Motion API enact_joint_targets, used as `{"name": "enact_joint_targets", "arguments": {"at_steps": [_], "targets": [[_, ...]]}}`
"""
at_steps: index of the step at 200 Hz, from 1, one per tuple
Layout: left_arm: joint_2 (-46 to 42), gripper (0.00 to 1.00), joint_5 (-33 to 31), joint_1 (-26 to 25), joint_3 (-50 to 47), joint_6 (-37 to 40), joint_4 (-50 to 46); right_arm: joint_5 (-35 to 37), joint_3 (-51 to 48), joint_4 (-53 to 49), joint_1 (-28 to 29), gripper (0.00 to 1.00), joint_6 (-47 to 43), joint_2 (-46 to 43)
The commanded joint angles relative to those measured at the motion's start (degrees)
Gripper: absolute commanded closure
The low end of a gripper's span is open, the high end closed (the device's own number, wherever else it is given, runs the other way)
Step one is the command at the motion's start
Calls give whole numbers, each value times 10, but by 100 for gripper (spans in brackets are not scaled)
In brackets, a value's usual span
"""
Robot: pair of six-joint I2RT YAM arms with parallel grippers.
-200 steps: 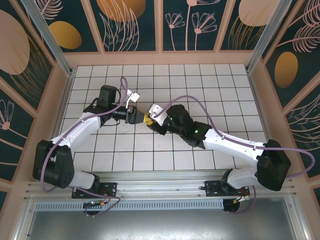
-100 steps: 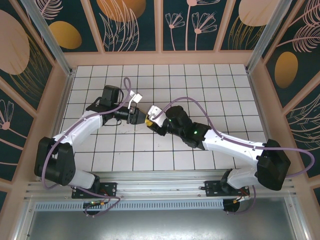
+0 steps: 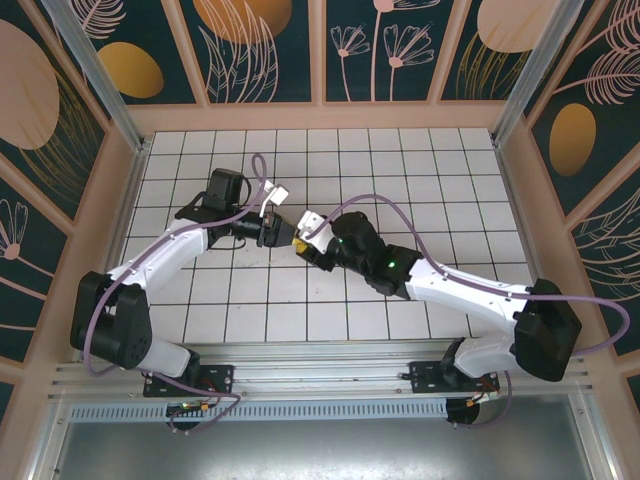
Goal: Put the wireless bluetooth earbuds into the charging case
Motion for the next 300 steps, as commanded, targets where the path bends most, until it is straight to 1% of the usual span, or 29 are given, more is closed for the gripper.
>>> {"name": "enact_joint_targets", "arguments": {"at_steps": [1, 15, 37, 62, 79, 99, 122, 149, 168, 203, 225, 256, 300], "targets": [[-12, 90, -14, 1, -23, 5, 87, -97, -4, 34, -11, 44, 26, -57], [-26, 90, -8, 2, -43, 7, 119, -170, -5, 32, -38, 44, 53, -74], [-51, 88, -8, 2, -59, 27, 140, -316, -10, 43, -99, 43, 106, -94], [-88, 87, 10, 2, -86, 32, 187, -459, -13, 56, -166, 43, 151, -92], [-106, 86, 23, 2, -96, 34, 209, -530, 0, 41, -190, 43, 161, -72], [-118, 86, 36, 2, -98, 41, 211, -582, 23, 13, -197, 44, 156, -48], [-127, 85, 52, -1, -101, 40, 221, -621, 48, -9, -197, 45, 146, -21], [-135, 85, 75, -6, -99, 38, 223, -647, 76, -29, -200, 46, 131, -2], [-144, 85, 81, -9, -99, 40, 225, -662, 97, -51, -203, 46, 117, 8], [-156, 85, 86, -15, -98, 44, 228, -652, 109, -56, -215, 46, 112, 11], [-157, 85, 88, -18, -95, 46, 227, -632, 110, -40, -215, 43, 123, 8], [-158, 85, 90, -18, -93, 51, 223, -651, 118, -53, -212, 43, 117, 19], [-160, 85, 91, -19, -88, 51, 223, -685, 121, -71, -211, 47, 108, 28]]}}
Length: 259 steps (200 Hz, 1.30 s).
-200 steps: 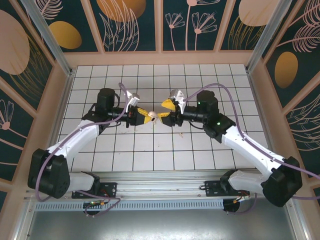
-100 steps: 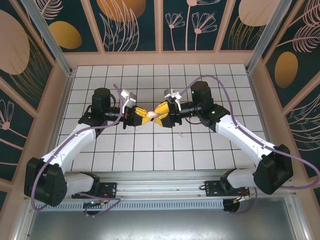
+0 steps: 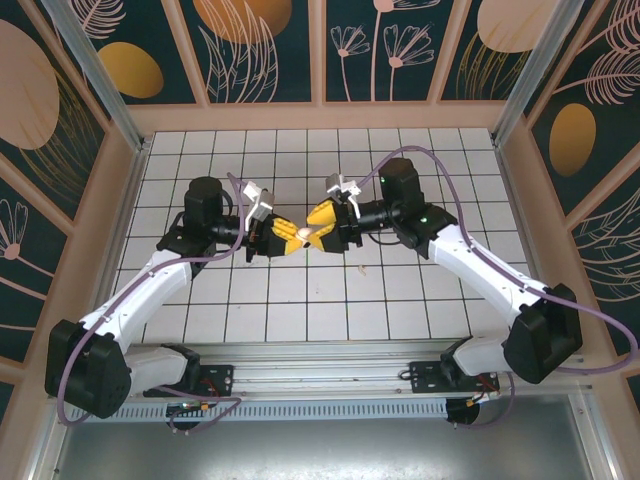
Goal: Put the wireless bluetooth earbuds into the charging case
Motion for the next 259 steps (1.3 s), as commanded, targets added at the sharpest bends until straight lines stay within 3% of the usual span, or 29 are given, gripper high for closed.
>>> {"name": "enact_joint_targets", "arguments": {"at_steps": [1, 72, 124, 146, 164, 203, 225, 259], "targets": [[-11, 85, 19, -2, 8, 14, 14, -33, 18, -14, -2, 47, -11, 4], [-15, 85, 20, -4, 17, 12, 15, -56, 29, -47, 3, 54, -29, 17], [-20, 83, 19, -7, 19, 11, 15, -61, 34, -53, 5, 76, -35, 18], [-22, 76, 8, -7, 19, 11, 12, -55, 34, -59, 5, 80, -39, 12], [-18, 59, -14, -7, 24, 32, -23, -37, 35, -64, 5, 83, -43, 3], [-24, 49, -80, -7, 37, 129, -120, 108, 52, -143, 13, 83, -83, -20], [-38, 39, -111, -7, 29, 171, -142, 132, 54, -161, 19, 83, -94, -32], [-38, 37, -115, -7, 26, 195, -156, 151, 65, -177, 44, 83, -109, -25]]}}
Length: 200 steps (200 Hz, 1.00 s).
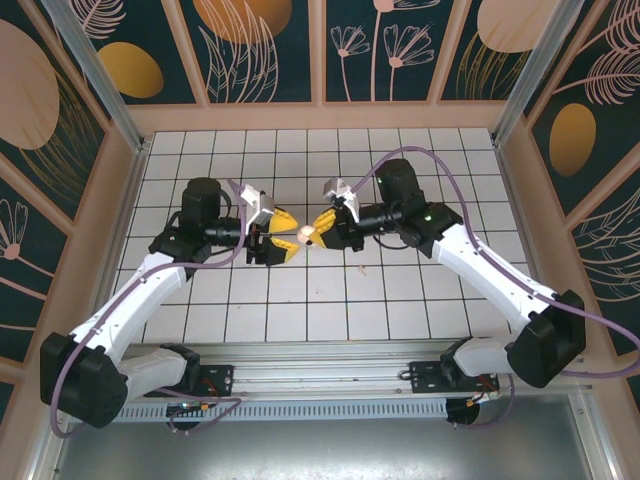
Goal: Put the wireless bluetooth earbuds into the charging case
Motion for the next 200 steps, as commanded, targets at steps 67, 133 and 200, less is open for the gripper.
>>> {"name": "enact_joint_targets", "arguments": {"at_steps": [67, 133, 200], "targets": [[6, 48, 1, -4, -1, 102, -61, 54, 66, -71, 53, 83, -51, 35], [1, 51, 0, -4, -5, 111, -64, 42, 73, -67, 53, 83, -55, 38], [-6, 71, 4, -4, -12, 109, -56, 34, 76, -66, 56, 84, -52, 45]]}}
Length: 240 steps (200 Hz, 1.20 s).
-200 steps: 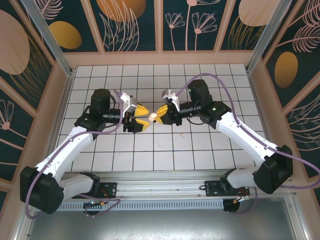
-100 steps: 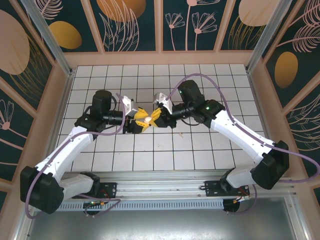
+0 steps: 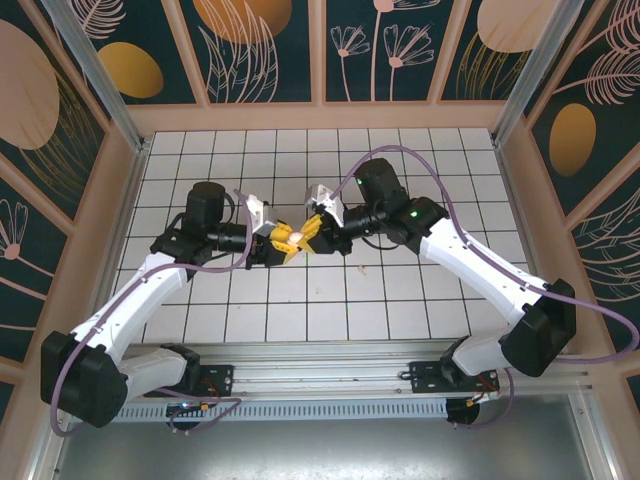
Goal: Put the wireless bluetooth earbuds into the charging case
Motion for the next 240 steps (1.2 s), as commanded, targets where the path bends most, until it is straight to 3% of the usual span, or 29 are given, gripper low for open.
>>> {"name": "enact_joint_targets", "arguments": {"at_steps": [1, 46, 80, 93, 173, 203, 240], "targets": [[-11, 72, 7, -2, -8, 10, 2, -17, 16, 1, 7, 84, -8, 2], [-23, 78, -2, -2, -16, -3, 24, -12, 6, 10, 7, 84, -4, -6], [-20, 56, 7, -1, -18, -20, 45, -12, 7, 9, 7, 84, -5, -5], [-18, 54, 8, -2, -16, -23, 47, -12, 5, 11, 7, 84, -2, -4], [-17, 74, 1, -1, -17, -18, 44, -8, 0, 23, 7, 83, 2, -6], [-18, 76, 3, -1, -19, -17, 45, 15, -20, 54, -3, 64, 22, -21], [-23, 76, 6, -1, -22, -15, 46, 34, -60, 116, -34, 58, 65, -53]]}}
